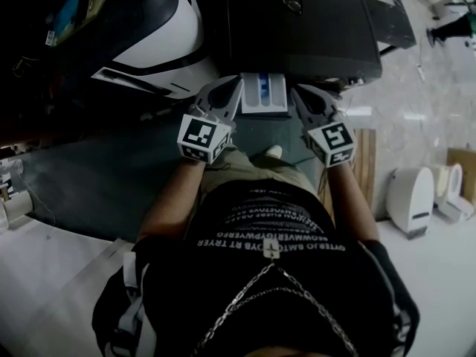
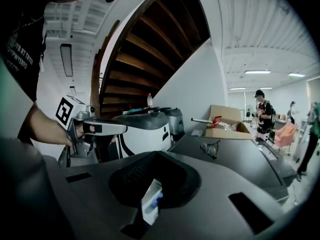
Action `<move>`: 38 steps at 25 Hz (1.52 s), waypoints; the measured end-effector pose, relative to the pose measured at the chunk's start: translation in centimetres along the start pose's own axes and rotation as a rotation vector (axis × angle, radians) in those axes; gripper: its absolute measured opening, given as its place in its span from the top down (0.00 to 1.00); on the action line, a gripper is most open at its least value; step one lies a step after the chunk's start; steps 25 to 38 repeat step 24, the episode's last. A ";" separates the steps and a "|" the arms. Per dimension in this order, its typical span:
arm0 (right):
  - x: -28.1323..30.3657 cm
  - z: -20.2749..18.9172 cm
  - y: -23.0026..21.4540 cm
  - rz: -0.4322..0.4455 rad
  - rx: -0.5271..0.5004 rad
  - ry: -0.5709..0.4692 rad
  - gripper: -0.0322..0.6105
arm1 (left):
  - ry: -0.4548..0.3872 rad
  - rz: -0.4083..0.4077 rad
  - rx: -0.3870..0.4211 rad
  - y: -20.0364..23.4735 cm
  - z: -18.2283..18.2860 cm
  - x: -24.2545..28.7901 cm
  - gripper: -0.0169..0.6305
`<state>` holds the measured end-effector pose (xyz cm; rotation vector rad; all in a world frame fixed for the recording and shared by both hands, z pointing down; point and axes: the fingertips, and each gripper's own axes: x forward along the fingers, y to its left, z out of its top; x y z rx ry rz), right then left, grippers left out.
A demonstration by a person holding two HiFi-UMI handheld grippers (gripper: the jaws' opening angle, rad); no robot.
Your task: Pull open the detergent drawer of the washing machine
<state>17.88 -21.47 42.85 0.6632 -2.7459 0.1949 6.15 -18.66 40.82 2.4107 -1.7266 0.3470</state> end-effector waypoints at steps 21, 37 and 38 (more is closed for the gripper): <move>1.4 9.0 -1.5 -0.003 -0.009 -0.076 0.95 | -0.065 0.088 0.044 4.8 9.0 -3.3 0.97; 3.3 9.4 -1.5 0.002 -0.007 -0.060 0.95 | -0.040 0.087 0.038 6.7 8.5 -2.8 0.97; 3.3 9.4 -1.5 0.002 -0.007 -0.060 0.95 | -0.040 0.087 0.038 6.7 8.5 -2.8 0.97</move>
